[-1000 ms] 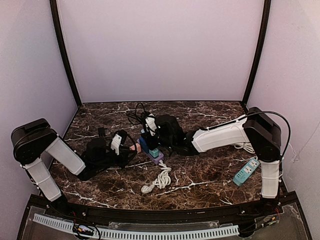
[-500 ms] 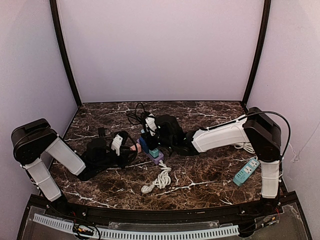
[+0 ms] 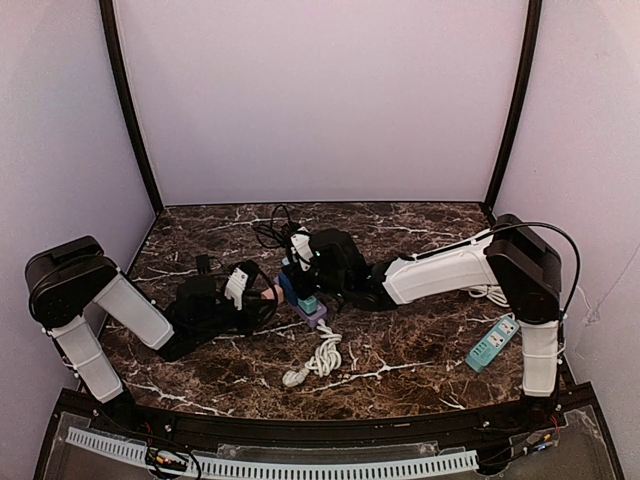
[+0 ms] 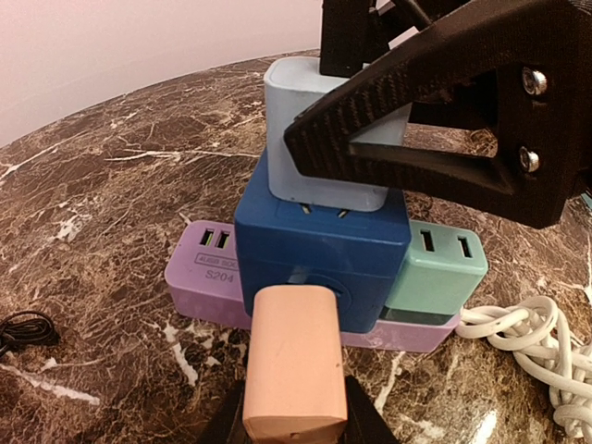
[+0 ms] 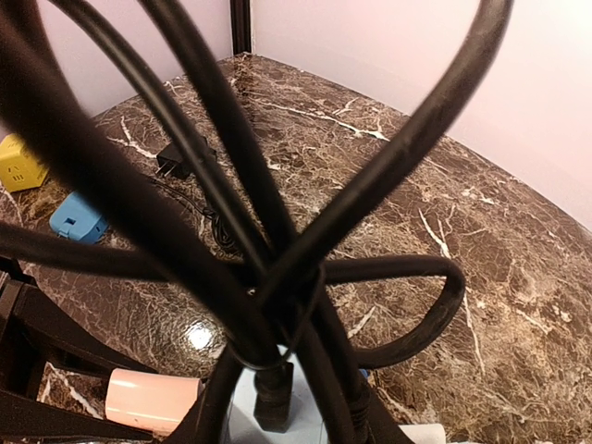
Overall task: Insert the plug
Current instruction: Insert the plug into the socket.
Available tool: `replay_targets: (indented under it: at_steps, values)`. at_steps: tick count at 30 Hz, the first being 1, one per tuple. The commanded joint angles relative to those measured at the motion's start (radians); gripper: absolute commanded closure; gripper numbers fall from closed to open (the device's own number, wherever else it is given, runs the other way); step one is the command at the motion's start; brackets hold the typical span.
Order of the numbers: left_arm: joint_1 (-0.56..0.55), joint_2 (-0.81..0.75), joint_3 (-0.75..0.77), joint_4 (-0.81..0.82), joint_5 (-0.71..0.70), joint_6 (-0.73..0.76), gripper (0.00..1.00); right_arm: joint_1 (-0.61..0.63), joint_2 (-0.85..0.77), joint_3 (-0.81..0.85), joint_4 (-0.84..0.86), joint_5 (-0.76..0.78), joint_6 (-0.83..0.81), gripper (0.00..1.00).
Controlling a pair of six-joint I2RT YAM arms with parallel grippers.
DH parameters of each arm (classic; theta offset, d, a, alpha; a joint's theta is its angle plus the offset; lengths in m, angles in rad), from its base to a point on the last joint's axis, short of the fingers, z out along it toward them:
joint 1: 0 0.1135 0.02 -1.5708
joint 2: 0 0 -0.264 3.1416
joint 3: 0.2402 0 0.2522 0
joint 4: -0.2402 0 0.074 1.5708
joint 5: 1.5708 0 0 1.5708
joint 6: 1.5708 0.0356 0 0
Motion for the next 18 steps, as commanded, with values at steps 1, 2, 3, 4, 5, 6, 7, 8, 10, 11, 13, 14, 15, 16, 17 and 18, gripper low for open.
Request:
replay_targets:
  at_steps: [1, 2, 3, 4, 5, 6, 7, 8, 10, 11, 13, 14, 15, 16, 17, 18]
  values:
    - [0.001, -0.007, 0.040, 0.017, -0.048, -0.018, 0.99, 0.018, 0.055, -0.033, -0.131, -0.045, -0.001, 1.00]
    - [0.001, -0.007, 0.039, 0.018, -0.048, -0.019, 0.99, 0.018, 0.057, -0.031, -0.131, -0.048, -0.003, 1.00]
    - [0.001, -0.006, 0.040, 0.021, -0.047, -0.021, 0.99, 0.018, 0.059, -0.029, -0.131, -0.056, -0.006, 1.00]
    - [0.001, -0.005, 0.043, 0.030, -0.041, -0.020, 0.99, 0.019, 0.061, -0.026, -0.129, -0.066, -0.009, 1.00]
    - [0.001, -0.002, 0.044, 0.036, -0.036, -0.017, 0.99, 0.019, 0.064, -0.024, -0.129, -0.078, -0.011, 1.00]
    - [0.001, 0.001, 0.048, 0.051, -0.025, -0.012, 0.99, 0.019, 0.066, -0.021, -0.131, -0.094, -0.011, 1.00]
    - [0.001, 0.009, 0.051, 0.060, -0.020, 0.001, 0.99, 0.018, 0.071, -0.017, -0.134, -0.111, -0.011, 1.00]
    - [0.002, 0.012, 0.058, 0.078, -0.015, 0.007, 0.99, 0.018, 0.073, -0.014, -0.140, -0.128, -0.008, 1.00]
    - [0.004, 0.031, 0.071, 0.102, -0.006, 0.025, 0.99, 0.018, 0.069, -0.013, -0.148, -0.147, 0.002, 1.00]
    - [0.006, 0.043, 0.076, 0.109, -0.002, 0.028, 0.99, 0.018, 0.065, -0.018, -0.148, -0.152, 0.007, 1.00]
    - [0.009, 0.064, 0.092, 0.128, 0.011, 0.031, 0.99, 0.019, 0.056, -0.030, -0.149, -0.163, 0.011, 1.00]
    - [0.010, 0.076, 0.104, 0.140, 0.023, 0.036, 0.99, 0.018, 0.053, -0.033, -0.149, -0.169, 0.012, 1.00]
    - [0.010, 0.082, 0.108, 0.146, 0.029, 0.038, 0.99, 0.020, 0.054, -0.035, -0.150, -0.180, 0.012, 1.00]
    - [0.010, 0.093, 0.117, 0.157, 0.031, 0.040, 0.99, 0.020, 0.055, -0.034, -0.151, -0.190, 0.012, 1.00]
    - [0.011, 0.098, 0.122, 0.161, 0.031, 0.040, 0.99, 0.019, 0.059, -0.031, -0.155, -0.198, 0.013, 1.00]
    - [0.012, 0.105, 0.129, 0.169, 0.029, 0.040, 0.99, 0.019, 0.065, -0.026, -0.163, -0.203, 0.018, 1.00]
